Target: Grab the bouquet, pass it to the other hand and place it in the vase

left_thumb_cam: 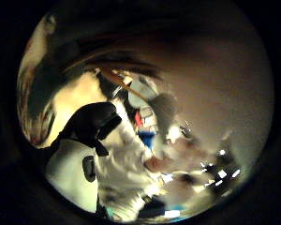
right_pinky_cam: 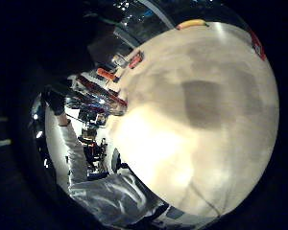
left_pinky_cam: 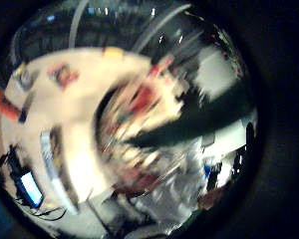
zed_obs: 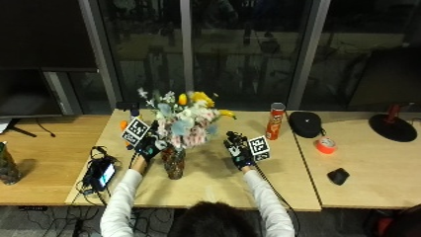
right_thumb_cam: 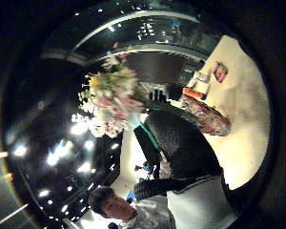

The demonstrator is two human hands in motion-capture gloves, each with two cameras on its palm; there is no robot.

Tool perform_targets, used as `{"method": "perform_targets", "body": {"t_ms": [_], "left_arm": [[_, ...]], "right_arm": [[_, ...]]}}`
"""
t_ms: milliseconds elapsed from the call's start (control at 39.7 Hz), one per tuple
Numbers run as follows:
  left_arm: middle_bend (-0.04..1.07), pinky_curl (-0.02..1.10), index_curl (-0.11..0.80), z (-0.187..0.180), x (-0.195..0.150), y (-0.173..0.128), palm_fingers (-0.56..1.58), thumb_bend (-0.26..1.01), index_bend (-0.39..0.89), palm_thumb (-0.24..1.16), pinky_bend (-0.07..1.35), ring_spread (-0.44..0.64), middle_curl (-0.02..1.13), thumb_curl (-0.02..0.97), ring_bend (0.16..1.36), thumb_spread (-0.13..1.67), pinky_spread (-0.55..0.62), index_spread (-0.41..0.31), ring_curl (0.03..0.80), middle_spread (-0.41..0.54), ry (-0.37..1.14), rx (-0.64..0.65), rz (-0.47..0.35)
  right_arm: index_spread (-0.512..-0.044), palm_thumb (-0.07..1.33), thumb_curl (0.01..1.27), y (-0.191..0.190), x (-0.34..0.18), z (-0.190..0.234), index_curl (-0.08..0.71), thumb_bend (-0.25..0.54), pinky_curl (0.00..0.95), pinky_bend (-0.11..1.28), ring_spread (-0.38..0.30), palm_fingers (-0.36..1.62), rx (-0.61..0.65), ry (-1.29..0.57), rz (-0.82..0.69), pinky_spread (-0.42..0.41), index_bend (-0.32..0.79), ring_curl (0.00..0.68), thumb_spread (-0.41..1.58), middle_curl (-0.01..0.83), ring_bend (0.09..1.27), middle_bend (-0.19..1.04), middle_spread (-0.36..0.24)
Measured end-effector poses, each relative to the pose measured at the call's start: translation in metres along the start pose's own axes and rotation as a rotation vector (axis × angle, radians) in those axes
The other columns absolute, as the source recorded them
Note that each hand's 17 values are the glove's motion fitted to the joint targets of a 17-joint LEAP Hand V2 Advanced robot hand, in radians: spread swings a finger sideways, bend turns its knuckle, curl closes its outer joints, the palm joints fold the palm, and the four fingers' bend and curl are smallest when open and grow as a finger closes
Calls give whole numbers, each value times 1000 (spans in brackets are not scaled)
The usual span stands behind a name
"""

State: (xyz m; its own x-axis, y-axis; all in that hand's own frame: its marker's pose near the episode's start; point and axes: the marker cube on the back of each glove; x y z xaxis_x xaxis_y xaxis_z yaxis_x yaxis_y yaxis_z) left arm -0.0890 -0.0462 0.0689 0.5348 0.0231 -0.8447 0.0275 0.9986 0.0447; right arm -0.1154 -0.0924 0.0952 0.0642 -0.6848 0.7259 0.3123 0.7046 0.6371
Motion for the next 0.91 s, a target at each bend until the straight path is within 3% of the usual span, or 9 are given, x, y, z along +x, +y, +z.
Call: {"method": "perform_targets", "body": {"t_ms": [25, 126, 328, 605, 756, 907], "left_arm": [[419, 560, 448, 2, -15, 10, -502, -110, 46, 489, 565, 50, 574, 513, 694, 771, 49, 0, 522, 62, -12, -43, -35], [224, 416, 348, -2, -52, 43, -425, -73, 12, 436, 441, 240, 404, 476, 576, 797, 236, 99, 367, 242, -28, -85, -100], [138, 329, 229, -23, -73, 66, -347, -47, 24, 400, 355, 454, 284, 429, 494, 813, 442, 194, 278, 426, -69, -3, -111], [142, 304, 143, -41, -52, 74, -285, -38, 46, 384, 307, 558, 238, 391, 468, 823, 534, 214, 253, 495, -27, 19, -112], [148, 299, 112, -64, -29, 81, -263, -39, 54, 372, 285, 576, 220, 375, 467, 821, 540, 216, 250, 505, 16, 92, -66], [160, 297, 103, -70, -25, 81, -210, -36, 83, 365, 266, 580, 216, 365, 459, 829, 526, 203, 247, 498, 62, 122, -42]], "right_arm": [[-366, 404, 338, -1, 3, 0, 286, -24, 334, 572, 1, 305, 44, 44, 84, 252, 231, 289, 1093, 332, 466, 170, -63], [-362, 404, 333, 1, 9, -2, 304, -23, 331, 549, 1, 319, 164, 151, 362, 253, 228, 286, 1098, 321, 444, 160, -62], [-346, 399, 322, 16, 25, -25, 330, -23, 326, 508, 1, 341, 223, 223, 418, 252, 209, 282, 1109, 302, 412, 156, -52], [-334, 416, 317, 50, 45, -56, 341, -14, 324, 461, -3, 371, 292, 190, 444, 255, 177, 280, 1124, 292, 381, 168, -34], [-323, 427, 315, 69, 72, -68, 345, -17, 318, 415, -8, 391, 343, 324, 389, 250, 177, 282, 1135, 294, 375, 178, -26], [-312, 451, 317, 84, 95, -66, 350, -14, 311, 370, -21, 431, 373, 427, 433, 245, 180, 284, 1148, 299, 368, 180, -23]]}}
